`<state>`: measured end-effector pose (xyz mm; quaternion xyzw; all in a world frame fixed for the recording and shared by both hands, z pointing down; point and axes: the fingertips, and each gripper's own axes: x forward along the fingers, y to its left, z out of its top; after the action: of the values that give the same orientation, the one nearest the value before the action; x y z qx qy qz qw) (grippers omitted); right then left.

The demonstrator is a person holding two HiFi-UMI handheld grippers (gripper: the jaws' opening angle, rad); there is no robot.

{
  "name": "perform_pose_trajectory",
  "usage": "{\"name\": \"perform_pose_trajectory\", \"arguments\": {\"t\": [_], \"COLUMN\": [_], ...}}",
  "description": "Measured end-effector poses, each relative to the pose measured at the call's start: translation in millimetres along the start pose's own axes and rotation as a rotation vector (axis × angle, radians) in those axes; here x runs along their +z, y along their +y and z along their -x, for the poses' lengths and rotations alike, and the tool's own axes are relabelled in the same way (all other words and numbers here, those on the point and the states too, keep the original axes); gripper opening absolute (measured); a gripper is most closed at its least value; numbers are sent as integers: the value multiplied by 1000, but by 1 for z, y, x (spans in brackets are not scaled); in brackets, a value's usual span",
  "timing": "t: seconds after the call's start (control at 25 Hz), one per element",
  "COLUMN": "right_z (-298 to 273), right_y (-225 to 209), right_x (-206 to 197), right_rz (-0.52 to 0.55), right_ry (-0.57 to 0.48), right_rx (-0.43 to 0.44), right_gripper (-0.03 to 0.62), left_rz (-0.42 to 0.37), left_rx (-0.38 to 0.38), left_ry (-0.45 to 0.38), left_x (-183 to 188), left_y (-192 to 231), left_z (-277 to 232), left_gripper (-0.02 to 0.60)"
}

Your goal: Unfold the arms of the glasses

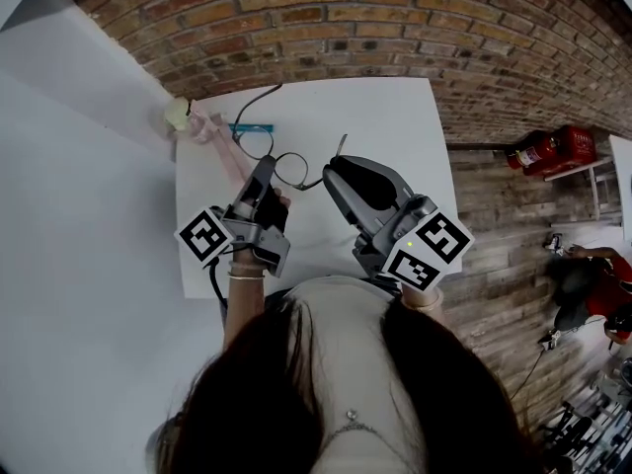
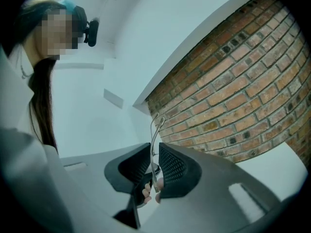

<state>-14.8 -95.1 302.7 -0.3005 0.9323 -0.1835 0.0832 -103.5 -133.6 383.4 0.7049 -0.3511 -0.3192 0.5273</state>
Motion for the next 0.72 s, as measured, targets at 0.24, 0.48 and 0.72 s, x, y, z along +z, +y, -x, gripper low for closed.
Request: {"name": "perform_pose_trajectory", "arguments": {"t": [0.24, 0.48, 0.72], "right_z": [5, 13, 26], "right_y": [0, -6, -1], "right_x": [1, 3, 3], "right_rz": [-2, -8, -3], "right_ry": [-4, -20, -33], "right_rx": [-8, -26, -66], "right_gripper": [49, 49, 49], "left_rz": [-13, 1, 9], "left_rx": [12, 17, 12], "left_ry": [4, -10, -30], "left_x": [-1, -1, 2], "left_y": [3, 7, 1], "left_z": [2, 2, 22], "left_gripper": [21, 21, 21]}}
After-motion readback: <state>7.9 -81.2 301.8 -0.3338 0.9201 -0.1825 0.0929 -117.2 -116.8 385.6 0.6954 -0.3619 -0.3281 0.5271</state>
